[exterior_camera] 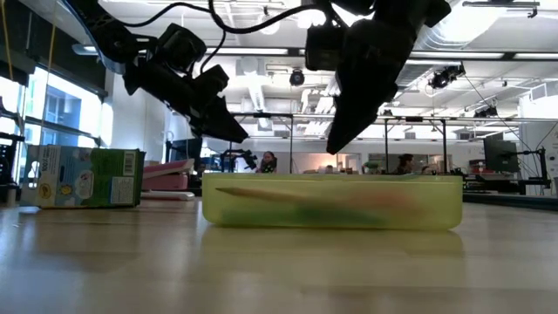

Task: Pack school essentials
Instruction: Put the crayon box into the supply box

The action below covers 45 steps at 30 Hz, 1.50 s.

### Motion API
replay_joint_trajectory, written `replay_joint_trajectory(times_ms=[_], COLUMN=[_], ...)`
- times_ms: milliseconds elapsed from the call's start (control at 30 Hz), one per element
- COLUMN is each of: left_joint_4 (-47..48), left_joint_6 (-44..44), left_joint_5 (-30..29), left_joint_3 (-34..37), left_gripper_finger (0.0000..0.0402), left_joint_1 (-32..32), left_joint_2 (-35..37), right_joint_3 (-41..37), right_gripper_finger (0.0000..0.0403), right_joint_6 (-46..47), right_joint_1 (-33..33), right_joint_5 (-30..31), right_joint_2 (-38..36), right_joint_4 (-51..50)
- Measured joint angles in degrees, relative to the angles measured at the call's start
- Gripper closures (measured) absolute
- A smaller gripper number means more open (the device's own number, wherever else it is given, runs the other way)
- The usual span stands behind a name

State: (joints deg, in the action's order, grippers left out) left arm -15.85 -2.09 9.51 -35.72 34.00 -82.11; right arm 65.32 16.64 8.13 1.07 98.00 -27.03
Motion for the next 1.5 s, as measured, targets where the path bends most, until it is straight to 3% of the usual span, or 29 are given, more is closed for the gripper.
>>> replay_joint_trajectory(times_ms=[300, 567, 900, 1500], left_joint_4=[19.58, 35.03, 50.98, 65.86], left_joint_6=[-3.03, 1.72, 12.46, 28.29], left_joint_5=[-2.13, -3.81, -8.95, -12.36], left_joint_3=[-7.84, -11.57, -11.59, -11.57], left_gripper_finger=[0.0200, 0.0201, 0.0202, 0.0202], left_joint_1=[-0.04, -1.95, -9.46, -20.88], left_joint_2=[5.74, 11.43, 17.06, 16.88], right_joint_3=[0.06, 0.09, 0.09, 0.07], right_gripper_finger=[0.0242, 0.0242, 0.0242, 0.0242], right_joint_6=[-1.14, -5.85, -8.33, -7.71], right_joint_1=[-0.23, -1.26, -5.59, -7.33], right_joint_5=[10.54, 21.08, 21.86, 21.65], right_joint_2=[-7.91, -14.61, -17.19, -17.21], right_joint_4=[-6.78, -13.05, -14.77, -15.67])
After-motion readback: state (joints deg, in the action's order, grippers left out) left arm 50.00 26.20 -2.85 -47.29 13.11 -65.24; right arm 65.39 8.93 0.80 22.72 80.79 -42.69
